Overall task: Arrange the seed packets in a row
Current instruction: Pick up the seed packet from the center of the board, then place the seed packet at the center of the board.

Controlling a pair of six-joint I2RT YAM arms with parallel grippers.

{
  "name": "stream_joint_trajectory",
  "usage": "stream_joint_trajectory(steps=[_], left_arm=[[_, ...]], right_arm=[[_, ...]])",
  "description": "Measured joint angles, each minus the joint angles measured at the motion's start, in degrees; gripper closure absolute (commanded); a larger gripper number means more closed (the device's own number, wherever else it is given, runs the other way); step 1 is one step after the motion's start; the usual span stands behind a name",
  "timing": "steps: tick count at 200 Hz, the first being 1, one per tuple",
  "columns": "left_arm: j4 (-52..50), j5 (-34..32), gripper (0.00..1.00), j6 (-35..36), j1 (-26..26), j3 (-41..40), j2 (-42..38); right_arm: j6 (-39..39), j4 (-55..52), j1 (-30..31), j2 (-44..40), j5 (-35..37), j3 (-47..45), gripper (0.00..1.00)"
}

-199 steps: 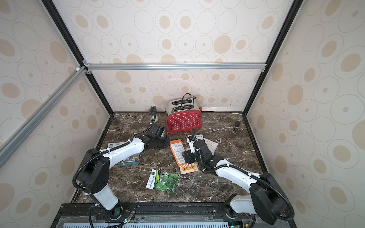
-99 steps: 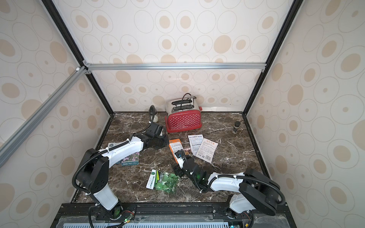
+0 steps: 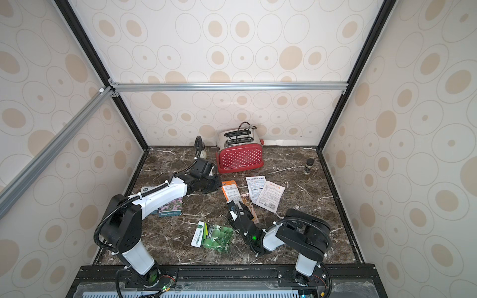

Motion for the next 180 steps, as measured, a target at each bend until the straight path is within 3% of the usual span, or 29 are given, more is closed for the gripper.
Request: stream_joint_trajectory(steps=[21,51,54,70,81,133,180], left_arm=[[0.04,0.20,1.00,-0.15,0.00,0.13,0.00],[0.02,0.72,1.00,-0.28,0.00,1.03,0.09],[0.07,0.92,0.96,-0.33,0.00,1.22,0.11],[0.55,1.62,0.68,-0.44,-0.02,2.58,0.11],[1.18,1.62,0.58,-1.11,0.00,3.74,0.11],[4.85,1.86,0.48,-1.09,2.32,9.44,-0.04],[7.28,1.86,0.41,-0.15,5.27,9.46,-2.69]], right_arm=[[-0.59,1.05,0.09,0.26,1.20,0.15,0.83],[0.15,0.35,0.11,-1.40,1.66,0.00,0.95],[0.37,0.24,0.11,-1.92,1.77,-0.09,0.96],[1.03,-2.16,0.11,-6.08,1.90,-0.46,0.97],[1.88,-4.96,0.11,-10.05,2.01,-0.50,0.98],[12.31,-24.55,-4.42,-29.44,-4.98,0.76,1.00],[19.37,-38.07,-7.54,-35.71,-12.81,3.43,1.00]])
